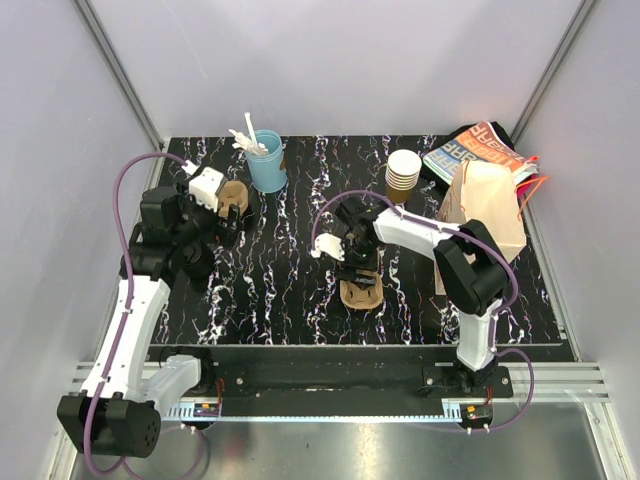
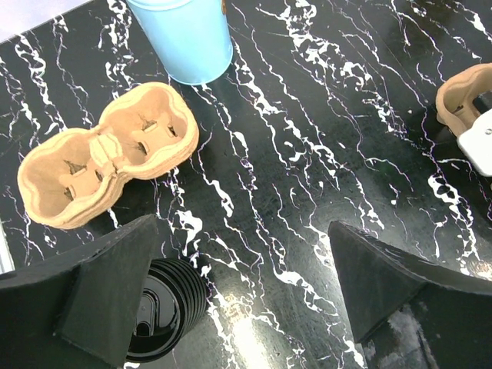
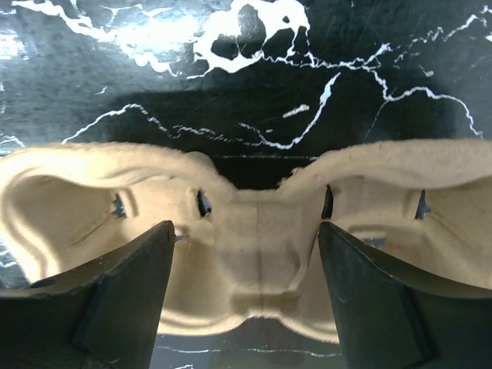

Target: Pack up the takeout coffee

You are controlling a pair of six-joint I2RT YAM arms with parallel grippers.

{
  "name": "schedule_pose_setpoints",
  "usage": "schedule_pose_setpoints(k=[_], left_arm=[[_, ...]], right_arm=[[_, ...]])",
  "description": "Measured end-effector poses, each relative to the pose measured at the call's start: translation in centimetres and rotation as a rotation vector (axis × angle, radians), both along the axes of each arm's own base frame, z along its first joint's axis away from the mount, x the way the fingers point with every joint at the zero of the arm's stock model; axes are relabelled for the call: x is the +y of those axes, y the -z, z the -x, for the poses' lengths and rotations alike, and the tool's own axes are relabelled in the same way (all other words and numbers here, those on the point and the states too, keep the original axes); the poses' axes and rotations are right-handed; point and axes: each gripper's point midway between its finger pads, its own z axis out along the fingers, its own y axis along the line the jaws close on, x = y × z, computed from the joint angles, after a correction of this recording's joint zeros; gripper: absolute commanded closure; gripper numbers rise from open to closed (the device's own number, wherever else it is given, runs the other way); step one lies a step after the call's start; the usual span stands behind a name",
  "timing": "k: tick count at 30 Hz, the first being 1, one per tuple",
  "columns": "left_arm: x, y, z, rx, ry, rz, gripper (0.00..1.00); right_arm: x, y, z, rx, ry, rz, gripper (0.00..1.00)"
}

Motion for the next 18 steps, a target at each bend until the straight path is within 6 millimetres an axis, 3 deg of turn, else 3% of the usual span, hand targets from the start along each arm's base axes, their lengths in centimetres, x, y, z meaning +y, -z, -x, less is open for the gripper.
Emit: schedule_pose_setpoints(k=[6, 18], left_arm=[[0.1, 0.4, 0.1, 0.012, 0.002, 0.008, 0.01], [-0.2, 0.8, 0.0, 0.027, 0.019, 0.019, 0.01]], right_arm=[[-0.1, 0.8, -0.3, -0.001, -0.01, 0.024, 0.25], [0.6, 0.0, -1.1, -0.024, -0.015, 0.002, 0.38]])
